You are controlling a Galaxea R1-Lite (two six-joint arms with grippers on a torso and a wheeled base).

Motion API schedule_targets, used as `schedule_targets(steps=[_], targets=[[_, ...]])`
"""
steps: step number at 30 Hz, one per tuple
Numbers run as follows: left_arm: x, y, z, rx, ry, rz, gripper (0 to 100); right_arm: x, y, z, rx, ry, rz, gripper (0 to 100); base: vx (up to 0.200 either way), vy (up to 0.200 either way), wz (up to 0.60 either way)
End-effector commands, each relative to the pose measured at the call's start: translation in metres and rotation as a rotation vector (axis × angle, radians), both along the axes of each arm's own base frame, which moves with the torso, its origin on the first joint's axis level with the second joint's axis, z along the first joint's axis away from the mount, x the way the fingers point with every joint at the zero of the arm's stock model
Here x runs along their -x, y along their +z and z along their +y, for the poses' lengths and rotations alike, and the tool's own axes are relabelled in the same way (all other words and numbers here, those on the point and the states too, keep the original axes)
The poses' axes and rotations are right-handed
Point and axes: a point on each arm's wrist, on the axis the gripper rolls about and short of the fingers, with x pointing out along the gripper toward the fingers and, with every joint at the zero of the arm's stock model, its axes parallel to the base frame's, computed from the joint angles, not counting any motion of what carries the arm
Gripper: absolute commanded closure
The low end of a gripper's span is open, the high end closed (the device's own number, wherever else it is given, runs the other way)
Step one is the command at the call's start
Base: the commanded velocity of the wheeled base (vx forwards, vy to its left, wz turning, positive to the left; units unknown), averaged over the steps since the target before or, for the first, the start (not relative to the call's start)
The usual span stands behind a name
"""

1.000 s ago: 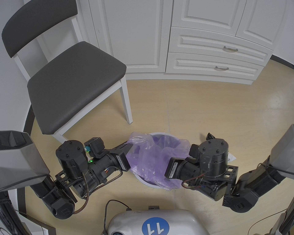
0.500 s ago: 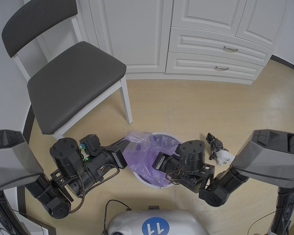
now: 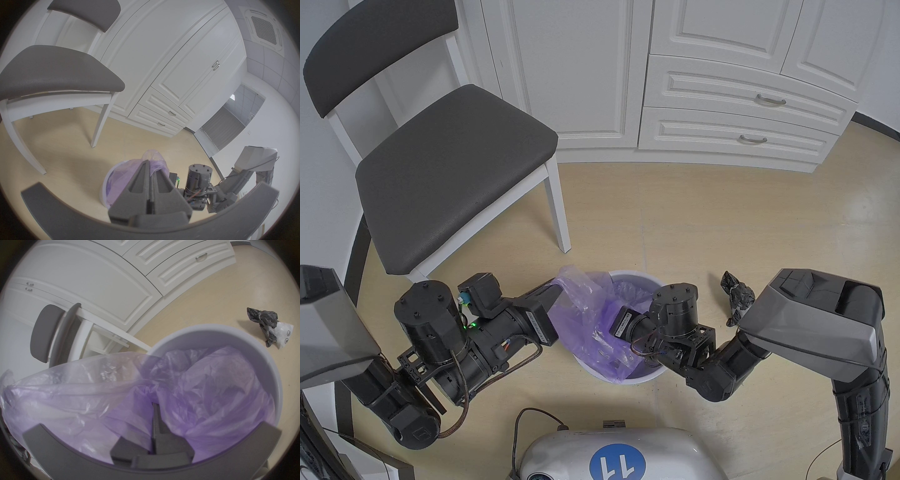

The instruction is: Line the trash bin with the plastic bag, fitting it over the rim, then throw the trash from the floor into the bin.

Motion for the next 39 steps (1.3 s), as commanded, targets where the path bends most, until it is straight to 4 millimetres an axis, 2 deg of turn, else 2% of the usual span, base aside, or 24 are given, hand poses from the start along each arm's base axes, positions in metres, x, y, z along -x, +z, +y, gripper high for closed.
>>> schedule_targets(steps=[1, 3, 4, 7, 9, 11, 13, 16, 17, 18, 22, 24, 25, 27, 35, 36, 39], targets=[[-0.001, -0.011, -0.006, -0.019, -0.015, 0.032, 100, -0.016, -0.005, -0.018, 0.007, -0.054, 0.003, 100, 0.0, 0.0, 0.0], [-0.001, -0.012, -0.007, -0.017, -0.018, 0.037, 100, -0.016, -0.003, -0.02, 0.009, -0.058, 0.002, 100, 0.0, 0.0, 0.0], [-0.003, -0.017, -0.01, -0.022, -0.023, 0.051, 100, -0.015, 0.011, -0.026, 0.023, -0.06, -0.028, 100, 0.0, 0.0, 0.0], [-0.005, -0.024, -0.012, -0.032, -0.026, 0.068, 100, -0.011, 0.025, -0.033, 0.056, -0.056, -0.048, 100, 0.0, 0.0, 0.0], [-0.008, -0.034, -0.017, -0.048, -0.03, 0.093, 100, -0.002, 0.051, -0.04, 0.097, -0.044, -0.067, 100, 0.0, 0.0, 0.0], [-0.009, -0.036, -0.018, -0.05, -0.028, 0.098, 100, 0.002, 0.06, -0.044, 0.116, -0.043, -0.074, 100, 0.0, 0.0, 0.0], [-0.015, -0.045, -0.024, -0.052, -0.026, 0.115, 100, 0.008, 0.079, -0.058, 0.18, -0.047, -0.102, 100, 0.0, 0.0, 0.0], [-0.02, -0.046, -0.03, -0.006, -0.01, 0.132, 100, 0.011, 0.09, -0.078, 0.27, -0.066, -0.144, 100, 0.0, 0.0, 0.0], [-0.021, -0.046, -0.03, -0.003, -0.009, 0.132, 100, 0.01, 0.09, -0.08, 0.276, -0.069, -0.146, 100, 0.0, 0.0, 0.0], [-0.023, -0.046, -0.031, 0.024, -0.003, 0.144, 100, 0.01, 0.092, -0.093, 0.348, -0.081, -0.17, 100, 0.0, 0.0, 0.0], [-0.024, -0.047, -0.038, 0.059, -0.013, 0.16, 100, 0.013, 0.088, -0.124, 0.541, -0.106, -0.19, 100, 0.0, 0.0, 0.0], [-0.025, -0.05, -0.044, 0.056, -0.024, 0.159, 100, 0.017, 0.085, -0.136, 0.623, -0.108, -0.189, 100, 0.0, 0.0, 0.0], [-0.025, -0.05, -0.044, 0.056, -0.024, 0.159, 100, 0.017, 0.085, -0.136, 0.623, -0.108, -0.189, 100, 0.0, 0.0, 0.0], [-0.036, -0.047, -0.055, 0.08, -0.008, 0.12, 100, 0.023, 0.082, -0.155, 0.744, -0.112, -0.193, 100, 0.0, 0.0, 0.0], [-0.06, -0.058, -0.076, 0.07, -0.009, 0.132, 100, 0.027, 0.071, -0.172, 0.879, -0.104, -0.166, 100, 0.0, 0.0, 0.0], [-0.065, -0.061, -0.086, 0.054, -0.013, 0.151, 100, 0.029, 0.067, -0.175, 0.911, -0.102, -0.156, 100, 0.0, 0.0, 0.0], [-0.074, -0.064, -0.093, 0.038, -0.007, 0.175, 100, 0.032, 0.064, -0.18, 0.947, -0.095, -0.144, 100, 0.0, 0.0, 0.0]])
